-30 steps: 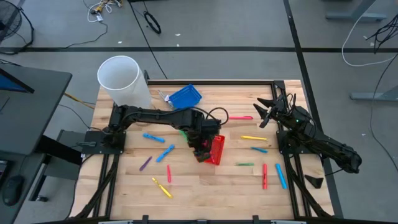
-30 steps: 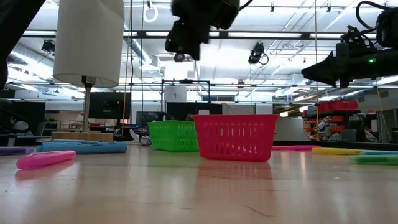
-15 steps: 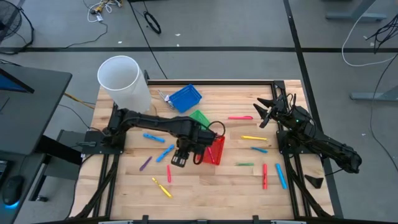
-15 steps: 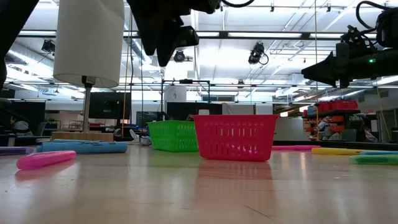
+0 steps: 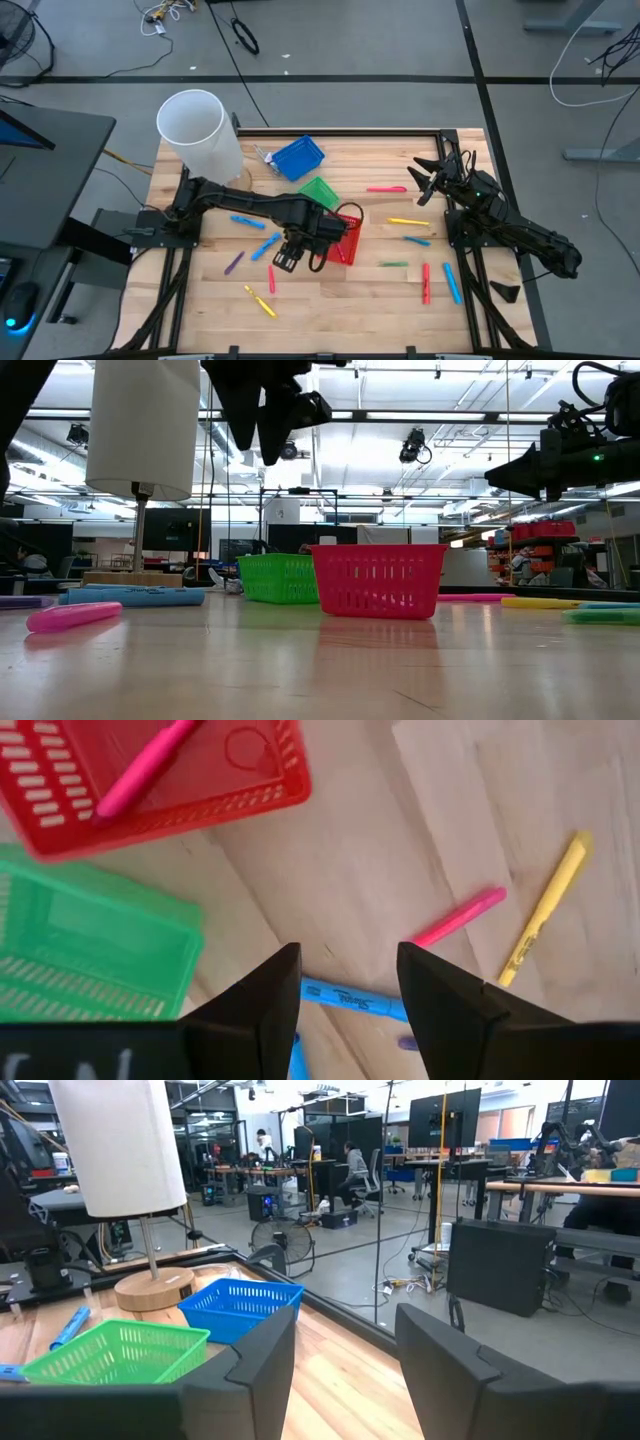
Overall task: Pick & Place Markers
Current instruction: Put the bottom yellow pen into the red bin
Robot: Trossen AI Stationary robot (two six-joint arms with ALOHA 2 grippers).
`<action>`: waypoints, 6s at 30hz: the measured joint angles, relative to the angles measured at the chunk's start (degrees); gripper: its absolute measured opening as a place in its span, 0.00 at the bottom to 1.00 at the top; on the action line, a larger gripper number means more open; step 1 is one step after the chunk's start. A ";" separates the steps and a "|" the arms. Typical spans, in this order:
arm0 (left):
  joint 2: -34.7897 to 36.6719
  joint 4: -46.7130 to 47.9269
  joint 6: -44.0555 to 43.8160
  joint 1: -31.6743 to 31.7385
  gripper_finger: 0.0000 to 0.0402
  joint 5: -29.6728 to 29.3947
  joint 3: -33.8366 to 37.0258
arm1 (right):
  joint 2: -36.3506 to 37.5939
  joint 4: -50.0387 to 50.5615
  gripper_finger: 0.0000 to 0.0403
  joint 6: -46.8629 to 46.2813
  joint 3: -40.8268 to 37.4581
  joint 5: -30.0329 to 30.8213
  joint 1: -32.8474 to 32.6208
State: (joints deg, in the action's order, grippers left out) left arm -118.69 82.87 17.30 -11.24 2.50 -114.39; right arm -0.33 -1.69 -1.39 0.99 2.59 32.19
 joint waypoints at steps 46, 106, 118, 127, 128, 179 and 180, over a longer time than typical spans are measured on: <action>31.58 -15.31 1.34 -19.04 0.43 -1.38 35.32 | 0.01 0.02 0.44 0.00 0.00 0.00 -0.01; 9.70 -42.46 -4.74 -24.98 0.43 2.74 47.19 | -0.01 0.00 0.44 0.00 0.00 -0.02 -0.01; 9.55 -43.14 -6.23 -24.91 0.25 2.34 47.30 | -0.01 0.01 0.44 0.01 0.00 -0.01 -0.03; 9.44 -43.26 -6.23 -24.90 0.07 2.43 47.32 | 0.01 0.00 0.44 0.00 -0.02 0.00 -0.01; 9.44 -43.28 -6.23 -24.92 0.07 2.43 47.32 | 0.01 0.01 0.44 0.00 -0.01 -0.01 -0.01; 32.89 -26.91 -71.35 -16.21 0.07 3.30 47.43 | -0.01 0.00 0.44 0.00 0.00 0.00 -0.02; 32.89 -26.91 -73.88 -16.35 0.07 3.35 47.43 | 0.01 0.01 0.44 0.00 -0.01 0.00 -0.02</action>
State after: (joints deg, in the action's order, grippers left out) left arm -85.80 55.96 -56.58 -27.59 5.86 -66.96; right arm -0.32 -1.69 -1.39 0.99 2.59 32.18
